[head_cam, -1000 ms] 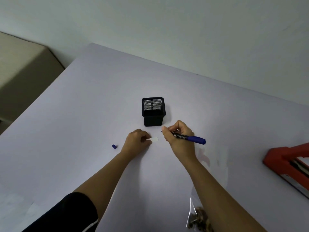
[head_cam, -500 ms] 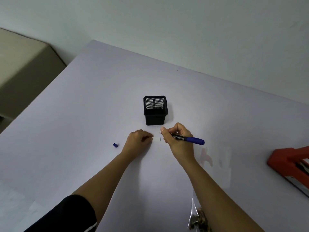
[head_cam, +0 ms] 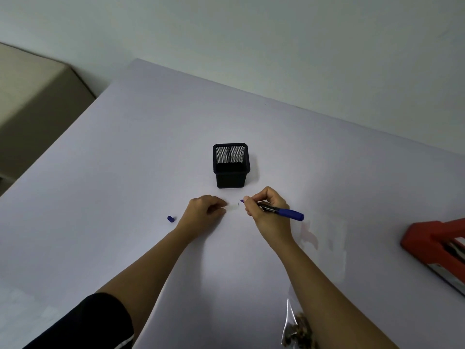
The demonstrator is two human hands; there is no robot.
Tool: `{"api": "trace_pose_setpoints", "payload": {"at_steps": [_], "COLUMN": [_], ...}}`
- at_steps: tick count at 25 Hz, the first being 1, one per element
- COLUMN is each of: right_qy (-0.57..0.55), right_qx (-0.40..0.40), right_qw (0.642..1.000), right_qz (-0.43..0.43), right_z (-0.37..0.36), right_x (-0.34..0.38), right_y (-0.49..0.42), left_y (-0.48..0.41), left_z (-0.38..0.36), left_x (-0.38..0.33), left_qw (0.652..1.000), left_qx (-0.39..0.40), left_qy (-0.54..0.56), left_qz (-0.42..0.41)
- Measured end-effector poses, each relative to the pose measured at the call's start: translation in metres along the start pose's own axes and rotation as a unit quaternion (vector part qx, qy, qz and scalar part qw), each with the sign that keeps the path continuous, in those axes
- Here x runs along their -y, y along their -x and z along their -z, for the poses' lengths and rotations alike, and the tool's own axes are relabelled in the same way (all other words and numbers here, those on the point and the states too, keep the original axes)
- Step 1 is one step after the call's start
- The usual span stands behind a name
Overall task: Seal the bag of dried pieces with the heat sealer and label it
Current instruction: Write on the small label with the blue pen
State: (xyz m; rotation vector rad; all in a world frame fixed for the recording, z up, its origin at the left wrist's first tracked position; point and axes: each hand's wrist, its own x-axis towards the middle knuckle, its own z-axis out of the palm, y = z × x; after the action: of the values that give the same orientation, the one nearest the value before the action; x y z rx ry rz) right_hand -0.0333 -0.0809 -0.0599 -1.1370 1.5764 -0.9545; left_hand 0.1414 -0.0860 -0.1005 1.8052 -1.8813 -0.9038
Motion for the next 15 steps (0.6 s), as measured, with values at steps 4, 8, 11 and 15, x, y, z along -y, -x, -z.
{"api": "trace_pose_setpoints", "payload": {"at_steps": [4,8,11,15], "right_qy": [0.009,0.003,-0.022,-0.018], "right_qx": [0.010,0.014,-0.011,-0.006], "right_qw": [1.000,1.000,0.999,0.999], "right_qz": [-0.002,-0.024,-0.036,-0.030], "right_z": [-0.005,-0.017,-0.021,-0.019], "right_x": [-0.006,-0.015,-0.023,-0.026], "right_y": [-0.003,-0.006,-0.009,-0.011], "left_y": [0.010,0.014,0.016,0.010], "left_z": [0.000,-0.004,-0.018,-0.026], "left_x": [0.001,0.006,0.004,0.002], "left_qw": [0.999,0.998,0.998,0.997], "left_qx": [-0.021,-0.043,-0.054,-0.075], "left_qy": [0.005,-0.005,-0.017,-0.008], "left_qz": [-0.026,-0.038,-0.016,0.015]}}
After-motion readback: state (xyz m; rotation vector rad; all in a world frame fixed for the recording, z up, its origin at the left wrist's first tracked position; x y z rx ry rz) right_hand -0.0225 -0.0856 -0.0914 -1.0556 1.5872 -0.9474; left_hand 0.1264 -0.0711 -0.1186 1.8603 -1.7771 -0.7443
